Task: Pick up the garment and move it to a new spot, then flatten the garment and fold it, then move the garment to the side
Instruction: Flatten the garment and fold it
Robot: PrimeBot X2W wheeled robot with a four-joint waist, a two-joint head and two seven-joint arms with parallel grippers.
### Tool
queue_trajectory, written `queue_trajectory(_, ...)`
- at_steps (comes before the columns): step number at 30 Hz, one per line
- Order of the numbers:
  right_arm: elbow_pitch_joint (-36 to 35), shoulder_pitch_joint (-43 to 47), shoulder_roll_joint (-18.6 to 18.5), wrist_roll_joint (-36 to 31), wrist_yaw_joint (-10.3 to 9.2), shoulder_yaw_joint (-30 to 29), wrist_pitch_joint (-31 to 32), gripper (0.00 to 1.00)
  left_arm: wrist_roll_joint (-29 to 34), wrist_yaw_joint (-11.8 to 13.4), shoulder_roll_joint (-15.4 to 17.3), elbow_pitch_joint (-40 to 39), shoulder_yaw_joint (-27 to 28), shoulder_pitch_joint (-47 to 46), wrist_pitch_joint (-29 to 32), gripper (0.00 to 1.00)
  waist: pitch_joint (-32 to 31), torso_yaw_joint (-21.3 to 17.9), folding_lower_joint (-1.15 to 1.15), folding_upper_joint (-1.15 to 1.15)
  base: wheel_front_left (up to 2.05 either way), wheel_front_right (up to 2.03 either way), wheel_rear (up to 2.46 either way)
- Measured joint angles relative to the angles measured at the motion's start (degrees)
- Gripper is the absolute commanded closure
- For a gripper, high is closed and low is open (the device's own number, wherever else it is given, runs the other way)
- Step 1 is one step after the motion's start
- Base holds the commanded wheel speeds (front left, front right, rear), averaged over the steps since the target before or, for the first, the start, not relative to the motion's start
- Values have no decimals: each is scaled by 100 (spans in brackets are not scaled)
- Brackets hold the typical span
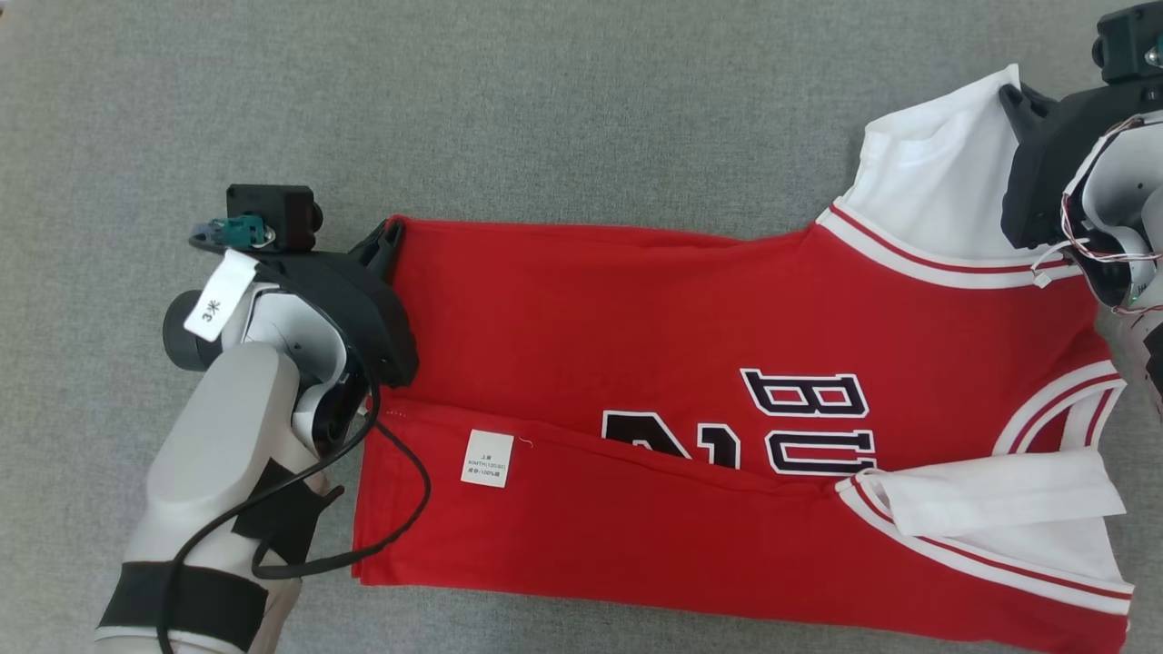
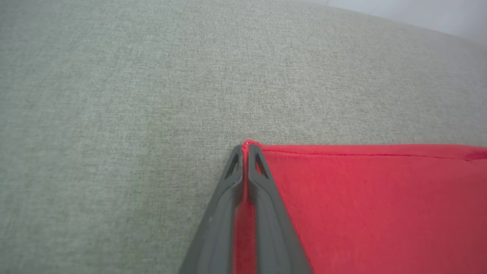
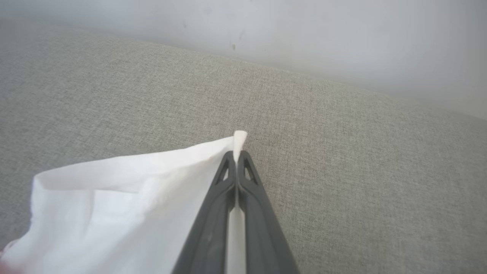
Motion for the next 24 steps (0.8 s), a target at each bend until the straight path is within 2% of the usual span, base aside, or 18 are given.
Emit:
queue_trajectory(9, 238, 13, 16, 26, 125, -18, -552, 100, 57, -43, 140, 86, -100, 16, -331, 100, -254, -78, 0, 0, 0, 0, 0)
queue_trajectory(16, 289, 297, 45, 365, 202, -148, -959, 100, 51, -44, 207, 107, -118, 222, -583, 100, -471, -165, 0, 0, 0, 0, 0)
queue_trajectory(21, 181, 652, 20, 677, 209, -275, -1200, 100, -30, -47, 256, 78, -110, 382, -726, 100, -608, -214, 0, 0, 0, 0, 0)
queue_trajectory(24, -215, 951, -33, 934, 209, -158, -1323, 100, -41, -51, 358, 25, -122, 543, -789, 100, -700, -266, 0, 0, 0, 0, 0)
